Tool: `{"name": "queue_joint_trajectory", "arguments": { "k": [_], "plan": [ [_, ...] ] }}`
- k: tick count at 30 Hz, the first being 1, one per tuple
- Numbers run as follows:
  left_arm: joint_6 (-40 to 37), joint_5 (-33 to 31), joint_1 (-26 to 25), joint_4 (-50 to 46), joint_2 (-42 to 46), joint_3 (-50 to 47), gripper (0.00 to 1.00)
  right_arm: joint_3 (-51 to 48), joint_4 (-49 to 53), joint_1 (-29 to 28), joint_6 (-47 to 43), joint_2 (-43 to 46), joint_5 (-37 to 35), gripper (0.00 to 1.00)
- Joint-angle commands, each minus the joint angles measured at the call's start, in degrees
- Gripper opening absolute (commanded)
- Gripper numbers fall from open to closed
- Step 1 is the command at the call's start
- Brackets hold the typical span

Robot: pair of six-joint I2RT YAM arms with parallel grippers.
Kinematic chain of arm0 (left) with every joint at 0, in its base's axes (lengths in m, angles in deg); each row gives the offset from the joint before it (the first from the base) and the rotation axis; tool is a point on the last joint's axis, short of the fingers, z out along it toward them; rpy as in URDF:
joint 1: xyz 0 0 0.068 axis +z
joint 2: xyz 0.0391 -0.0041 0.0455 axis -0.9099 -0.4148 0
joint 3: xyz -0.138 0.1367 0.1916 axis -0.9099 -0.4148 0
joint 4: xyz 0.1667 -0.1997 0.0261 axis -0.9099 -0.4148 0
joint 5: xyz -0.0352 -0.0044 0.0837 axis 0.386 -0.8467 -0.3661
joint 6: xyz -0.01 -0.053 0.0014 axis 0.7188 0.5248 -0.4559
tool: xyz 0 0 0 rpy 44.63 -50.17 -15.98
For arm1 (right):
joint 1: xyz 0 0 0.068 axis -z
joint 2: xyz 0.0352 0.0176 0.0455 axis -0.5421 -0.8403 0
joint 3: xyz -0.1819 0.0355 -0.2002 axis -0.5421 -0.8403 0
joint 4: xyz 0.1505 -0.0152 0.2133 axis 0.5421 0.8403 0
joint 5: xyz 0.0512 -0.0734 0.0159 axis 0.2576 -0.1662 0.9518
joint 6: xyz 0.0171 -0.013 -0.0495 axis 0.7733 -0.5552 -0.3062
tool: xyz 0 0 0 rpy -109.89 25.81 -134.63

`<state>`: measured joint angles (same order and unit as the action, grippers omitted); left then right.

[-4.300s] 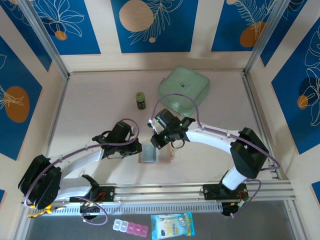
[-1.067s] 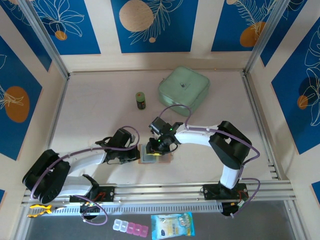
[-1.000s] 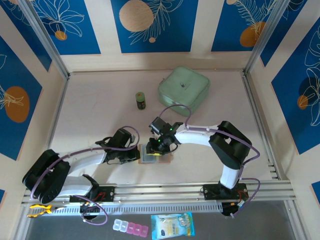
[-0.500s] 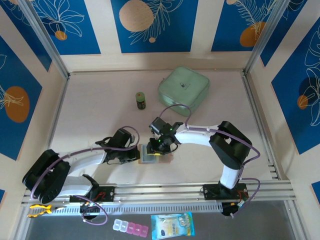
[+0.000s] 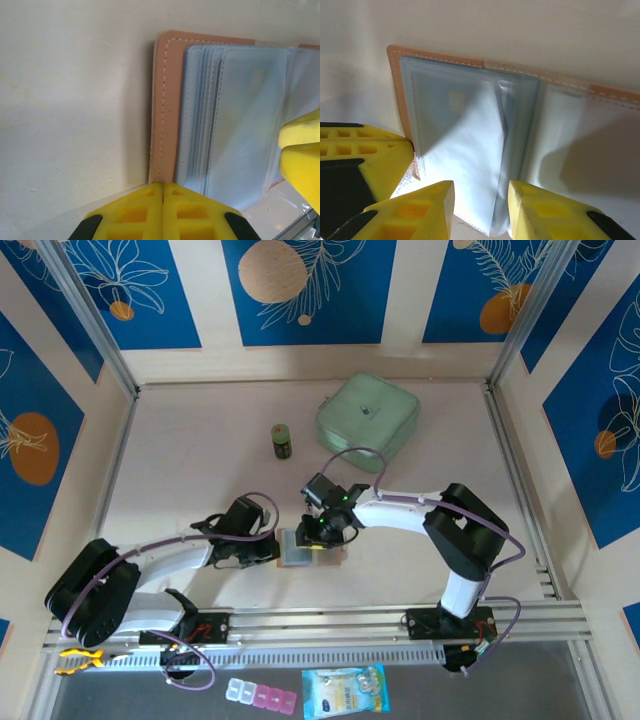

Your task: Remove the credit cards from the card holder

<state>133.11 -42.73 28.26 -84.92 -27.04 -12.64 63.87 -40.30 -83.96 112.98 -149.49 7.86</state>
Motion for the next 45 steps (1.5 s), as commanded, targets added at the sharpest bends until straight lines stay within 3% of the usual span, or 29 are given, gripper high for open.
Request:
{"name": "queue_joint_trajectory", "arguments": {
  "k": [1, 16, 36, 45],
  "plan": [
    [0.0, 0.1, 0.6, -1.8, -0.2, 0.2, 0.03, -1.0, 1.2, 0.4, -0.7, 1.4, -0.3, 0.35],
    [-0.2, 0.2, 0.6, -2.0, -0.7, 0.4, 0.03, -1.7, -3.6, 0.4, -0.5, 1.8, 3.2, 0.26],
    [-0.5, -0.1, 0.6, -2.9, -0.5, 0.4, 0.03, 0.0, -2.5, 0.7, -0.9, -2.0, 4.5, 0.29],
    [-0.6, -0.1, 0.7, -2.9, -0.9, 0.6, 0.02, -0.4, -0.1, 1.0, -0.7, -0.7, 1.8, 0.30]
  ]
}}
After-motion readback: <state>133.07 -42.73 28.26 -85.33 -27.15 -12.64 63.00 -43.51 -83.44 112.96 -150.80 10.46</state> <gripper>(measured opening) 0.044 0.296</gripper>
